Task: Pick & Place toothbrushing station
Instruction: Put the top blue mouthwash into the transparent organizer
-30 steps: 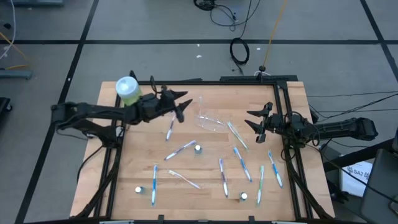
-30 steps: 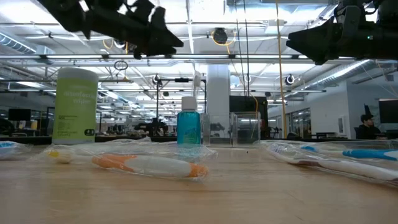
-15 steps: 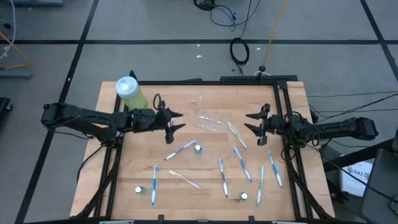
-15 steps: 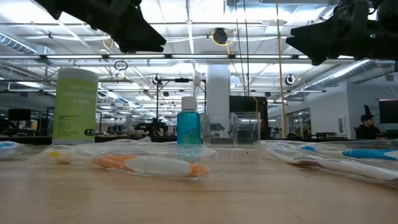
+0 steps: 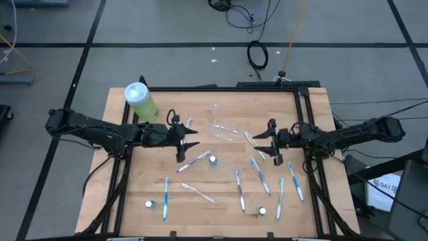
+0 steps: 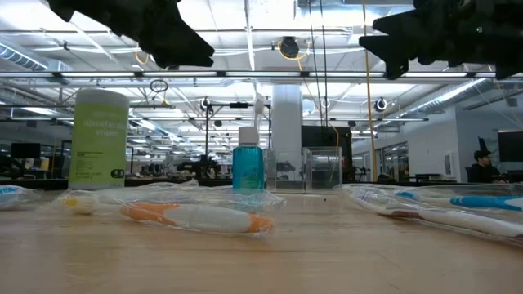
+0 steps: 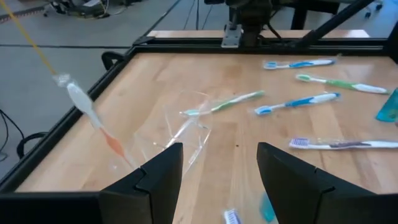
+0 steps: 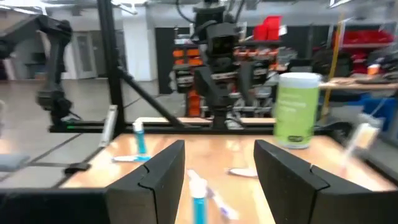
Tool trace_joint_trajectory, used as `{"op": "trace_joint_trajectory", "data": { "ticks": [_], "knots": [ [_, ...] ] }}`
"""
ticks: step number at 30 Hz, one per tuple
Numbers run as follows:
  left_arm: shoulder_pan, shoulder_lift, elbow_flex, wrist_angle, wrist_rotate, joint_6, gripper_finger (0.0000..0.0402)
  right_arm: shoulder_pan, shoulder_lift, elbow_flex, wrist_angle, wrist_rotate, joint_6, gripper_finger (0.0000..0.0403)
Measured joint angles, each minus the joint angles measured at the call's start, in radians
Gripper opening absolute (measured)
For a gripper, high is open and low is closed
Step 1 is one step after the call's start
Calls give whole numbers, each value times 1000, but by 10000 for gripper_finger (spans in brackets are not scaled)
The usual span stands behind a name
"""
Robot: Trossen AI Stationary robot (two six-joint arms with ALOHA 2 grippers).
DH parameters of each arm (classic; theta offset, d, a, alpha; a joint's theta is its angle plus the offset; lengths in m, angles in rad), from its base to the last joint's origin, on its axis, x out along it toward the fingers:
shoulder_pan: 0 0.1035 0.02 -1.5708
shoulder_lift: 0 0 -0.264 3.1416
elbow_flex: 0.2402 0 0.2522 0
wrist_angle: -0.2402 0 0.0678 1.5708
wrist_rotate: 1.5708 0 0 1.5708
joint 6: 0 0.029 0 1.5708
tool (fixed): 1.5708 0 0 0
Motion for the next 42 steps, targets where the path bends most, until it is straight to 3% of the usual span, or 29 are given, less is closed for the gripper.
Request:
{"op": "trace_joint_trajectory", "data": {
  "ticks": [6, 15, 24, 34, 42],
  "knots": [
    [-1, 11, 0, 0, 140, -14, 214, 22, 105, 52, 2, 9, -1, 185],
    [0, 3, 0, 3, 121, -14, 214, 74, 412, 214, 31, 2, -144, 185],
    [0, 4, 0, -5, 122, 3, 214, 72, 652, 372, 30, -1, -77, 191],
    [-1, 4, 0, -8, 129, 5, 214, 67, 820, 472, 28, 1, -83, 267],
    [-4, 4, 0, -7, 129, 11, 214, 64, 941, 545, 24, 2, -50, 274]
  ]
}}
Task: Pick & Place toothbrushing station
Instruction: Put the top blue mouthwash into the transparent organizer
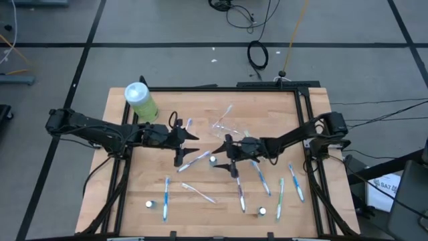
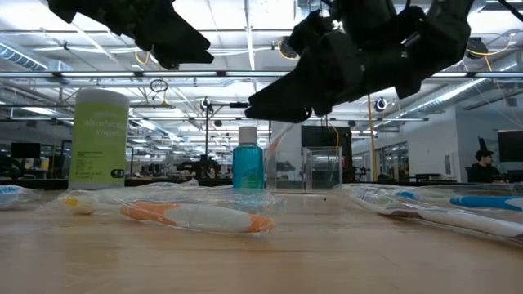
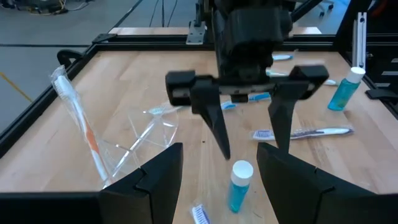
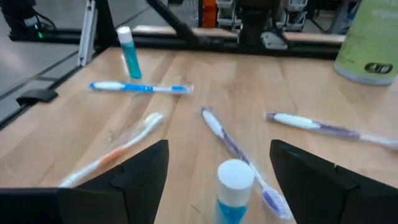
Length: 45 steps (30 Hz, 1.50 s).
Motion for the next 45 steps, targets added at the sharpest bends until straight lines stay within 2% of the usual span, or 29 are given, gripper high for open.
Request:
{"op": "trace_joint_trajectory", "data": {
  "ticks": [6, 13, 20, 27, 38, 45],
  "knots": [
    [-2, 0, 0, 0, 0, 0, 214, -5, 59, 31, 1, 5, 1, 271],
    [-1, 0, 0, 2, 0, 5, 214, -21, 59, 31, -26, 28, 5, 260],
    [-1, 0, 0, 47, -1, 9, 214, -20, 59, 31, -30, 26, 74, 225],
    [-1, 0, 0, 86, -1, 29, 214, -20, 59, 31, -43, 27, 76, 189],
    [-1, 0, 0, 81, -1, 34, 214, -20, 176, 73, 3, 26, 75, 139],
    [-1, 0, 0, 72, -1, 34, 214, -33, 173, 80, 13, 23, 85, 91]
  ]
}}
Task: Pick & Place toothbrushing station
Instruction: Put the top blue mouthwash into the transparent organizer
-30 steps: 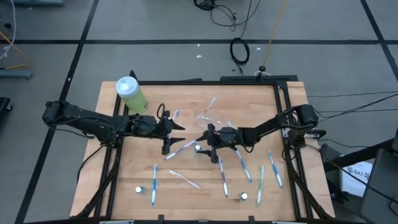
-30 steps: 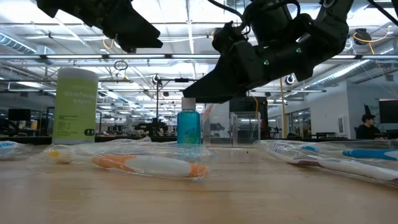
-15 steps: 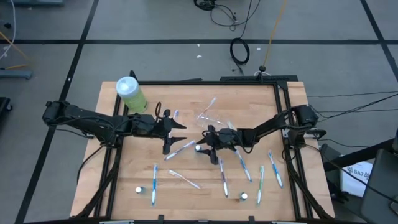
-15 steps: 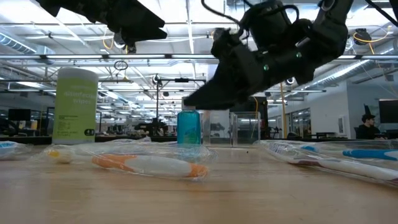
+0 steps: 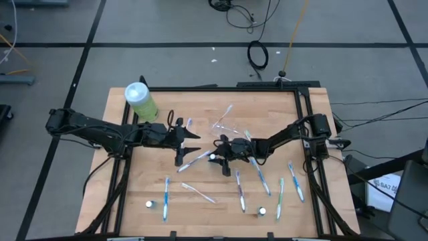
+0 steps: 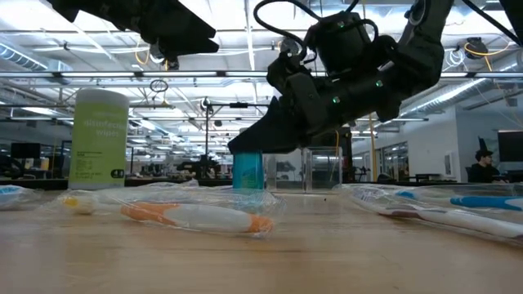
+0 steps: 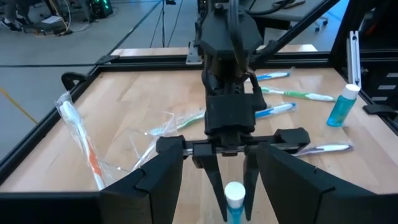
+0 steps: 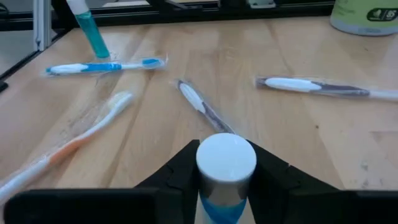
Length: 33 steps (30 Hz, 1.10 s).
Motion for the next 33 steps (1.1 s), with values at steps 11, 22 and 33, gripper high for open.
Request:
{"op": "trace_joint_trajectory", "data": {
  "ticks": [11, 22, 33],
  "knots": [
    [-1, 0, 0, -4, 0, -4, 214, -19, -89, -3, -43, -23, 13, 106],
    [-1, 0, 0, -6, 0, -52, 214, -87, -314, -3, -222, 0, -34, 3],
    [-1, 0, 0, -17, 0, -53, 214, -37, -176, -1, -150, -21, -40, 161]
  ]
}}
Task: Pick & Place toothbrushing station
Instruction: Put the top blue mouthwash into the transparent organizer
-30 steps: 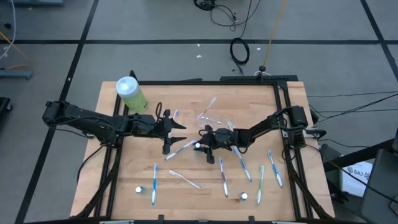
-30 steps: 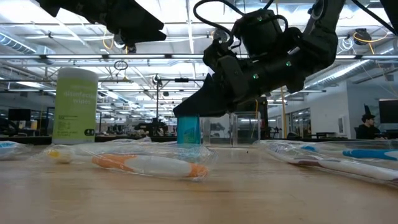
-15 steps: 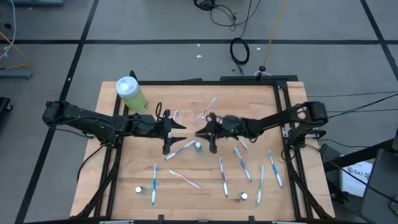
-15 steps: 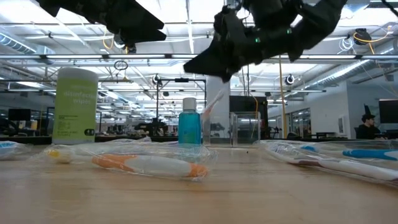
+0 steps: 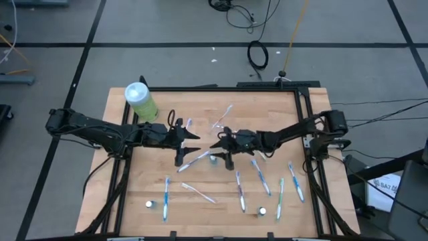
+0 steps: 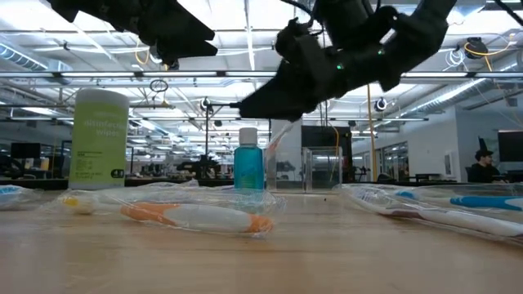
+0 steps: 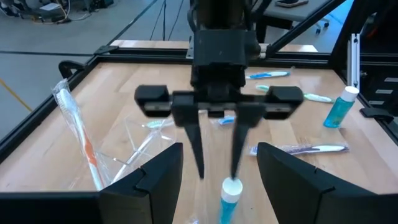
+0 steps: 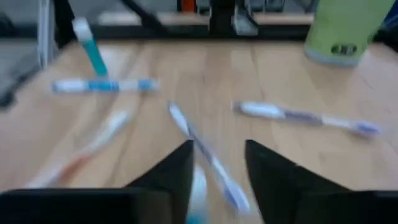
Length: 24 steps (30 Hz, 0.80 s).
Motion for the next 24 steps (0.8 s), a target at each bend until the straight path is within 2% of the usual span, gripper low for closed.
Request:
{"op": "trace_joint_trajectory", "data": {
  "ticks": [5, 9, 14, 24],
  "knots": [
    [0, 0, 0, -2, 0, -2, 214, 0, 108, 0, 127, -3, 38, 239],
    [0, 0, 0, -12, 0, -2, 214, 0, 134, -3, 155, -2, 38, 269],
    [0, 0, 0, -28, 0, -2, 214, -2, 134, -2, 156, -2, 37, 268],
    [1, 0, 0, -32, 0, 13, 214, -2, 133, -2, 99, -4, 30, 224]
  ]
}}
